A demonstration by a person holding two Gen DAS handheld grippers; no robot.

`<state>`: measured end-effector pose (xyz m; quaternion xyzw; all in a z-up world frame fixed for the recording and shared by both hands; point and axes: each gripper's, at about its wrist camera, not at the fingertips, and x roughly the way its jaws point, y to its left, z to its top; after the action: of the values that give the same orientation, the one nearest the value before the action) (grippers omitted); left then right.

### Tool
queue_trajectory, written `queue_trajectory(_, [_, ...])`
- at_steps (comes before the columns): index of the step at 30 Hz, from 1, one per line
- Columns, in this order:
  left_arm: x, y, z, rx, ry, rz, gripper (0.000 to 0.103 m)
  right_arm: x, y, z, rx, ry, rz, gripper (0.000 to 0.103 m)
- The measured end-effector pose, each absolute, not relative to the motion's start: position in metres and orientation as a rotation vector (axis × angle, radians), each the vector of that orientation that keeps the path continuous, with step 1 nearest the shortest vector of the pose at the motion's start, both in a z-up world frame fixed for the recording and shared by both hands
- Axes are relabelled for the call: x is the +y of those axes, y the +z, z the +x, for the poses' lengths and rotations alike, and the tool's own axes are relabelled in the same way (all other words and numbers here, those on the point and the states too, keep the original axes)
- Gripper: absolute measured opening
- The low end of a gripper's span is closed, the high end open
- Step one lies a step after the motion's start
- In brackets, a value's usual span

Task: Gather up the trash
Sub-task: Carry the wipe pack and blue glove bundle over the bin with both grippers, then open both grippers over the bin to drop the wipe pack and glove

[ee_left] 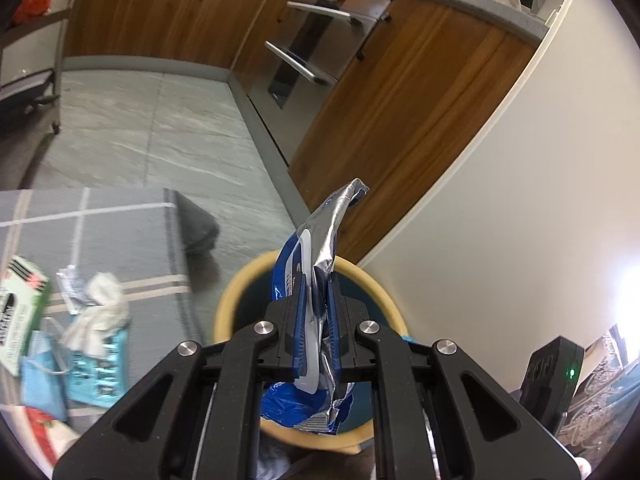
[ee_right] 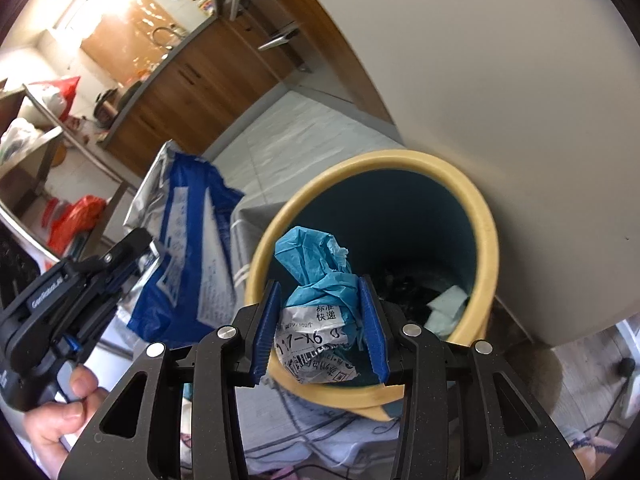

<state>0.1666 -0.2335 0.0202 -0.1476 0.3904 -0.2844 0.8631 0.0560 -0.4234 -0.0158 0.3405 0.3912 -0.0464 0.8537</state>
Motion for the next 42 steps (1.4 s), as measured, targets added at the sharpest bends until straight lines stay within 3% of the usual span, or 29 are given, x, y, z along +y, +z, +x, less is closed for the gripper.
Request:
queue_trajectory(16, [-0.277, -0.041, 0.205, 0.955, -0.652, -0.311, 0.015, -0.426, -0.033, 0.069, 0.875, -0.157, 0.68, 0.043])
queue_trajectory(29, [-0.239, -0.015, 0.191, 0.874, -0.643, -0.289, 0.051, -0.42, -0.029, 0.075, 0.876, -0.163, 0.649, 0.05])
queue_trajectory(42, [-0.12, 0.004, 0.154, 0.801, -0.475, -0.306, 0.061, -0.368, 0.001, 0.075, 0.837, -0.076, 0.493, 0.057])
